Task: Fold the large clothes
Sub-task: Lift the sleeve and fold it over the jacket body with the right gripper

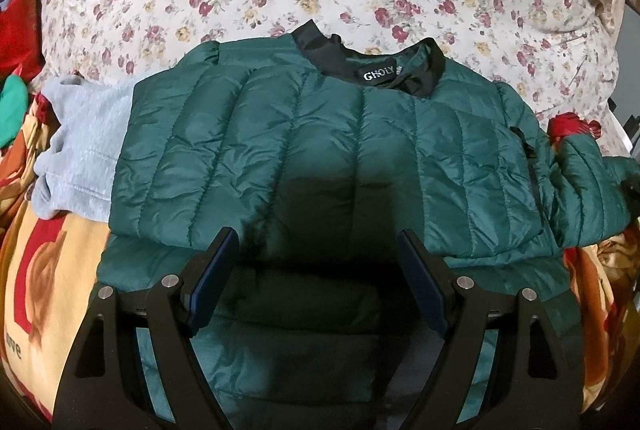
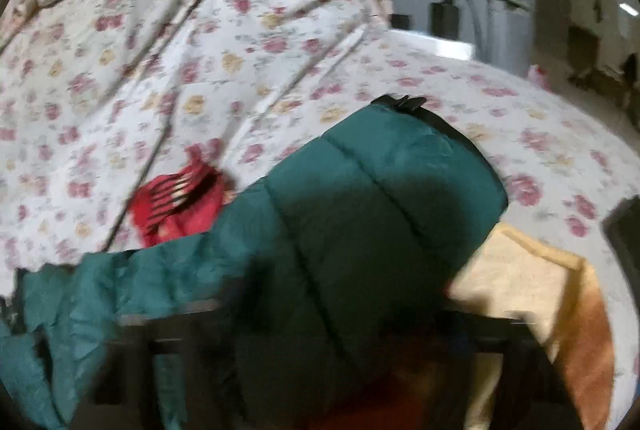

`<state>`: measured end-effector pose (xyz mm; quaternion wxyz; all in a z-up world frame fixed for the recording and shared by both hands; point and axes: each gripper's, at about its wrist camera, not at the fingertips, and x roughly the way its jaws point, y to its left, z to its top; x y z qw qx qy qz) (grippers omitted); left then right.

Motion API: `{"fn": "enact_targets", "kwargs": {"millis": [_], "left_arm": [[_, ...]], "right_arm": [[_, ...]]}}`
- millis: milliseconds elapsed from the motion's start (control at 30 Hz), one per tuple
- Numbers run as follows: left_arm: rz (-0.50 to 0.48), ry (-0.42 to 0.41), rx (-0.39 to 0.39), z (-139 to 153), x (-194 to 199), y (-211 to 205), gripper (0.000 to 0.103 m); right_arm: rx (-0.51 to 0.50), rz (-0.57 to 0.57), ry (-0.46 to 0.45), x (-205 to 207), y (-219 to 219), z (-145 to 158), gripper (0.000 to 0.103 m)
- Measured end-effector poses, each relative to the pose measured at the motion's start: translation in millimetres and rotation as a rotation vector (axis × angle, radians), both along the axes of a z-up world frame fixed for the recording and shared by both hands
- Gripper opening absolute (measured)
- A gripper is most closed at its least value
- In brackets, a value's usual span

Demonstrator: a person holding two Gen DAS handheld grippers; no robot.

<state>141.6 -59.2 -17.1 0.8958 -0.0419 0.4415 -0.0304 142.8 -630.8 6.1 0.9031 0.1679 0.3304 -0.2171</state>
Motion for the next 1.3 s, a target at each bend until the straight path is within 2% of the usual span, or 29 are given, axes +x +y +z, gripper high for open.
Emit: {"fn": "enact_targets", "kwargs": {"millis": [33,67,267,767,1300], "left_arm": [[0.002,0.001,-0.003,-0.3,0.1,1.3,0.081],[0.003,0.002,-0.005,-0.5,0.2,1.8,0.081],[0.002,0.000,-0.014,1.1,-2.1,3.0,0.081],[0.027,-0.022,-0.028,9.2,-14.0,18.9,0.081],[0.069,-0.040,-0.057,18.1,-16.1,44.8,0.081]], "right_arm": [[-0.019,0.011,-0.018,-4.0,6.0,4.0,0.028],[-0.034,0.029,-0.023,-4.5,11.7,5.8,0.023],[-0.164,0.173,-0.026,-12.6,68.5,19.3,0.021],[-0.133,0.368,-0.054,-24.4,149.1,37.5,0.021],[-0.161,0.546,-0.064,-16.9,231.4,55.3,0.021]]}}
